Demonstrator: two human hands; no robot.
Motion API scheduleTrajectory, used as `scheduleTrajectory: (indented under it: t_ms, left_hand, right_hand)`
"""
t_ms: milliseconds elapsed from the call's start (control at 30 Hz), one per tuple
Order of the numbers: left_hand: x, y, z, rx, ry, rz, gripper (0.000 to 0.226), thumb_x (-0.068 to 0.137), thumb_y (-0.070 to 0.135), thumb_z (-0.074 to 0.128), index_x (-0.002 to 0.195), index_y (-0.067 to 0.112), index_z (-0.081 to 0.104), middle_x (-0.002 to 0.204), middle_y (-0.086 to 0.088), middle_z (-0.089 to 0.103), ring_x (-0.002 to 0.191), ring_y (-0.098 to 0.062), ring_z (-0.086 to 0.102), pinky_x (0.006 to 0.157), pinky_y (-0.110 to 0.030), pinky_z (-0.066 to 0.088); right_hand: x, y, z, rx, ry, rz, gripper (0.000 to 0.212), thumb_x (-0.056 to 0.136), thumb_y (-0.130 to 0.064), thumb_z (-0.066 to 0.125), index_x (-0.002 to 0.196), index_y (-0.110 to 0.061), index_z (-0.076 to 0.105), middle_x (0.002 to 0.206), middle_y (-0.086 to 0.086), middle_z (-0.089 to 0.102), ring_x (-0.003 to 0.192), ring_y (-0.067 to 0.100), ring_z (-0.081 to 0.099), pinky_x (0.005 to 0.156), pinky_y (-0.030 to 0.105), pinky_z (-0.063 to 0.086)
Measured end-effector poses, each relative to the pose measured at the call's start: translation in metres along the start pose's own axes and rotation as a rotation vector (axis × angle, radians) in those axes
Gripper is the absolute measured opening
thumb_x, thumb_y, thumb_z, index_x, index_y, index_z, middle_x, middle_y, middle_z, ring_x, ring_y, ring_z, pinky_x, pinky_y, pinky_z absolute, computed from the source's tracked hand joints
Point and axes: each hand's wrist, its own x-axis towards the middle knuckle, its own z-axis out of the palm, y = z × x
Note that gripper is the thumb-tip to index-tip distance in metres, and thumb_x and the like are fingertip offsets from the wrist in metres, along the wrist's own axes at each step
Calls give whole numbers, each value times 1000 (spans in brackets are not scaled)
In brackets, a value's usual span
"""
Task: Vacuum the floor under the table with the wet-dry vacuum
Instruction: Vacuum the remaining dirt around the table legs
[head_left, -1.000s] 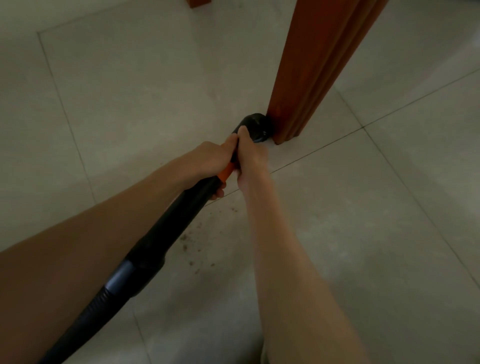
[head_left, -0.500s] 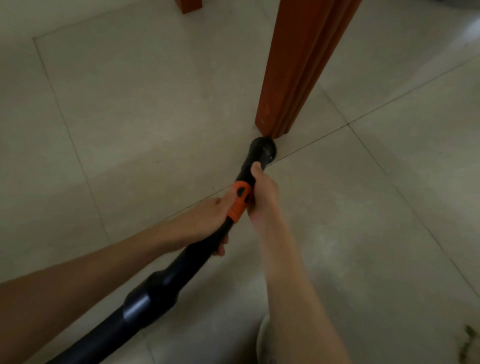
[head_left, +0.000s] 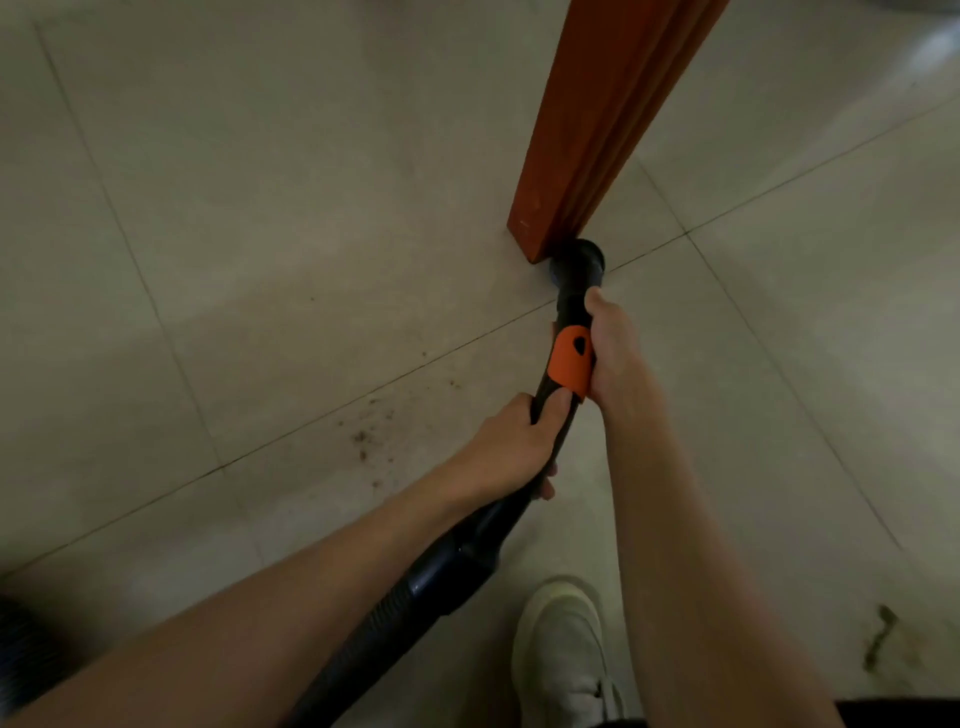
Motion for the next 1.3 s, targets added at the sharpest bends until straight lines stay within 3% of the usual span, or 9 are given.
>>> scheduleTrajectory:
  t_ms: [133,300,400,533,767,867,1033,1200,1300]
  left_hand:
    - [-3,-3,-10,-21,29,-14,41,97,52,31,106,15,45,82,-7,64,58,-15,62,54,-24,49]
    - [-18,-14,-11,-16,61,5,41,98,51,31,104,13,46,79,-7,63,52,-13,60,49,-20,49]
    - [-35,-32,-8,12,80,14,38,97,50,31,98,15,45,79,-8,63,53,-15,60,50,-22,49]
    - [-64,-65,5,45,90,26,33,98,48,34,90,18,45,72,-6,61,53,-15,58,54,-25,48]
    - [-103,-104,28,67,46,9,33,97,47,36,87,17,45,74,-6,62,54,-16,60,56,-26,48]
    - [-112,-105,34,124,23,16,38,96,49,35,95,14,49,82,-12,66,64,-25,64,67,-34,51]
    - [-110,-95,46,158,-84,58,35,96,50,36,99,16,47,78,-8,64,57,-18,61,68,-35,53]
    - [-104,-86,63,171,-97,33,40,97,50,34,105,12,44,90,-13,64,56,-17,58,60,-27,46]
    - [-112,-90,67,138,-94,2,42,96,50,35,106,11,44,90,-14,64,55,-18,59,59,-26,46]
  right_hand:
    - [-11,-4,10,-31,14,27,35,98,-41,45,84,-10,51,81,10,61,70,21,58,62,35,49]
    - [-24,7,18,-137,38,25,47,95,-47,46,110,-3,56,93,13,63,90,28,63,88,45,53]
    - [-43,26,21,-319,71,20,46,98,-47,39,101,-4,54,80,8,58,74,23,58,67,34,51]
    - [-69,65,20,-416,108,-72,54,94,-46,48,114,3,58,104,21,67,93,35,65,84,47,54]
    - [-110,112,-3,-435,153,-102,39,96,-40,43,112,-5,49,89,15,61,76,32,65,70,47,57]
    - [-120,118,-14,-430,209,-97,43,97,-43,41,113,-4,51,95,17,63,85,37,66,77,50,56]
    - [-112,105,-41,-476,321,-82,55,96,-45,41,117,5,54,112,25,64,101,41,63,90,51,51]
    - [-116,89,-59,-430,280,-14,37,100,-36,41,104,0,50,76,12,57,56,24,60,64,37,55]
    - [-125,93,-60,-424,232,-14,35,100,-34,40,109,-2,48,73,10,54,52,22,57,57,33,52]
